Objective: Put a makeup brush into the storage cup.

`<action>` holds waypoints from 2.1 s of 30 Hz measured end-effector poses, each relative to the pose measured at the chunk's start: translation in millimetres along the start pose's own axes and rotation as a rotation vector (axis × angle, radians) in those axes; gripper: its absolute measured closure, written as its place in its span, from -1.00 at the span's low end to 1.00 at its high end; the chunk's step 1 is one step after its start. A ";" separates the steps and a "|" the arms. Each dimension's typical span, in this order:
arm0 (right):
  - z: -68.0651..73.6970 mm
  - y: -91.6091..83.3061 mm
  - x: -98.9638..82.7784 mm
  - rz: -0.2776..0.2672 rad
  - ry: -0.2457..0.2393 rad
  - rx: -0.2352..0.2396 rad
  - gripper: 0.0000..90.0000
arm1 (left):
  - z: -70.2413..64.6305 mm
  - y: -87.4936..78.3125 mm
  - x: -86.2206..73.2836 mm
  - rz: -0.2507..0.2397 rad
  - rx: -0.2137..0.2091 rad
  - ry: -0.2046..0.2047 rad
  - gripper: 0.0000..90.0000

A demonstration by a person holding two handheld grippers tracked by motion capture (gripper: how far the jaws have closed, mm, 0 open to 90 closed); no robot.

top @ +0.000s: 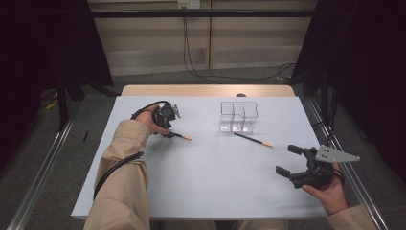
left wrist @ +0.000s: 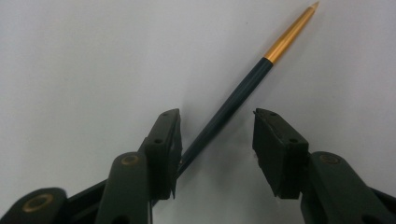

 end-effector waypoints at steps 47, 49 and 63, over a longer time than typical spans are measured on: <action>0.1 0.4 -0.4 0.003 -0.003 -0.004 -0.93 | -5.8 -0.6 4.3 0.107 -0.097 -0.104 0.87; 0.3 0.4 -0.3 0.006 -0.005 -0.004 -0.93 | -5.5 -1.1 4.2 0.111 -0.100 -0.103 0.87; 0.3 1.5 -0.5 0.007 -0.006 -0.002 -0.93 | -3.9 -10.9 0.5 0.046 -0.098 -0.190 0.87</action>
Point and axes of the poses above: each handheld gripper's, and its own axes: y roughly forward along the jaws, x roughly out of its top, z roughly to its left, the point moved 1 cm from there along y, roughly forward along the jaws, and after that the axes turned 13 degrees about x, right-handed, at the moved point
